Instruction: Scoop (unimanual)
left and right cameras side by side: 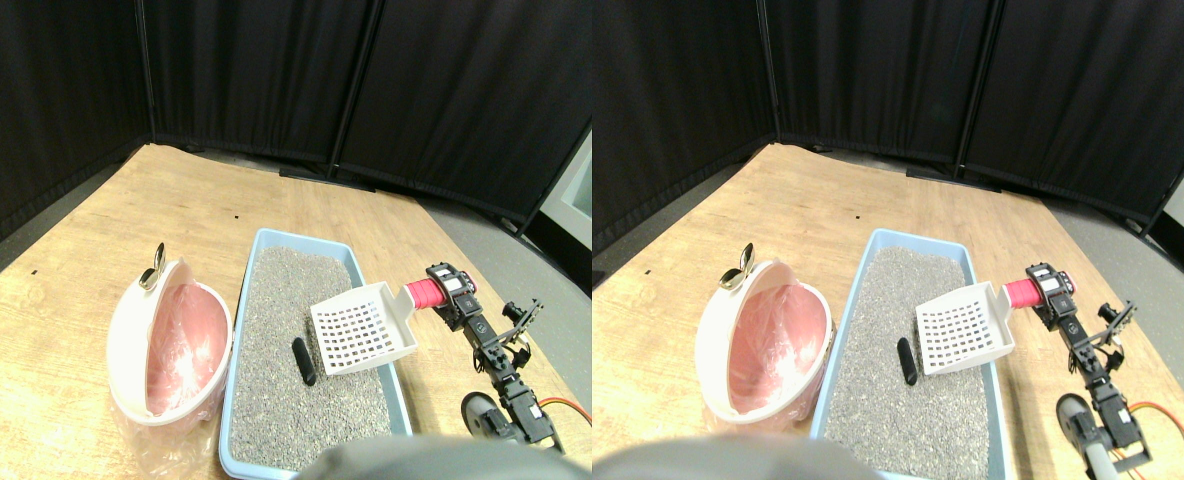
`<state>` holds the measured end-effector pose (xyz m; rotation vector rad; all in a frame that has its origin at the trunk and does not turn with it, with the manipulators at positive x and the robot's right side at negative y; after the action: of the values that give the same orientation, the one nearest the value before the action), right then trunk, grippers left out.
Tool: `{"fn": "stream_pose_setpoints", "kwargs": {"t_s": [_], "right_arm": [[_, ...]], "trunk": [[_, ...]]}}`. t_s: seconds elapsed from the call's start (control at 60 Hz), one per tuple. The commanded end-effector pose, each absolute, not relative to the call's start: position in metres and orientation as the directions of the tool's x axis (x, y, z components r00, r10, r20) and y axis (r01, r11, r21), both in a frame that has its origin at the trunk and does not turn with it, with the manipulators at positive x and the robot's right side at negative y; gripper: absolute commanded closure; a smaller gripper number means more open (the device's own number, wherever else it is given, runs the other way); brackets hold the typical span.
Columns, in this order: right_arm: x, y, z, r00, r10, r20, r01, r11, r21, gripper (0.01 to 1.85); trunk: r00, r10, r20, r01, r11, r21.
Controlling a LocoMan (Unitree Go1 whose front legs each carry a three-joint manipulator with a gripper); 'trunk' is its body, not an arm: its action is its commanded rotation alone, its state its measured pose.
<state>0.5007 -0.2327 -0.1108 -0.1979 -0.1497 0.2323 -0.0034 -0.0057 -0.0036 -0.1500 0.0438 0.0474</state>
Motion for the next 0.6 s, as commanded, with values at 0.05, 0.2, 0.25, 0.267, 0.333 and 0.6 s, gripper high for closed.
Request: {"fn": "stream_pose_setpoints", "kwargs": {"t_s": [0.05, 0.2, 0.25, 0.267, 0.333, 0.6], "right_arm": [[0.502, -0.232, -0.098, 0.944, 0.272, 0.19, -0.226, 0.946, -0.231, 1.8], [0.506, -0.231, -0.092, 0.931, 0.315, 0.186, -0.262, 0.928, -0.265, 1.8], [0.507, -0.23, -0.09, 0.924, 0.334, 0.185, -0.277, 0.92, -0.277, 1.8], [0.507, -0.23, -0.089, 0.921, 0.341, 0.187, -0.283, 0.917, -0.281, 1.8], [0.509, -0.23, -0.087, 0.918, 0.351, 0.185, -0.29, 0.911, -0.293, 1.8], [0.515, -0.22, -0.074, 0.907, 0.401, 0.129, -0.33, 0.867, -0.373, 1.8]], "trunk": [[0.995, 0.067, -0.07, -0.079, 0.979, -0.19], [0.994, 0.083, -0.072, -0.097, 0.972, -0.215], [0.993, 0.09, -0.074, -0.104, 0.968, -0.228], [0.993, 0.093, -0.074, -0.108, 0.967, -0.233], [0.992, 0.106, -0.075, -0.121, 0.961, -0.248], [0.988, 0.13, -0.087, -0.15, 0.948, -0.281]]}}
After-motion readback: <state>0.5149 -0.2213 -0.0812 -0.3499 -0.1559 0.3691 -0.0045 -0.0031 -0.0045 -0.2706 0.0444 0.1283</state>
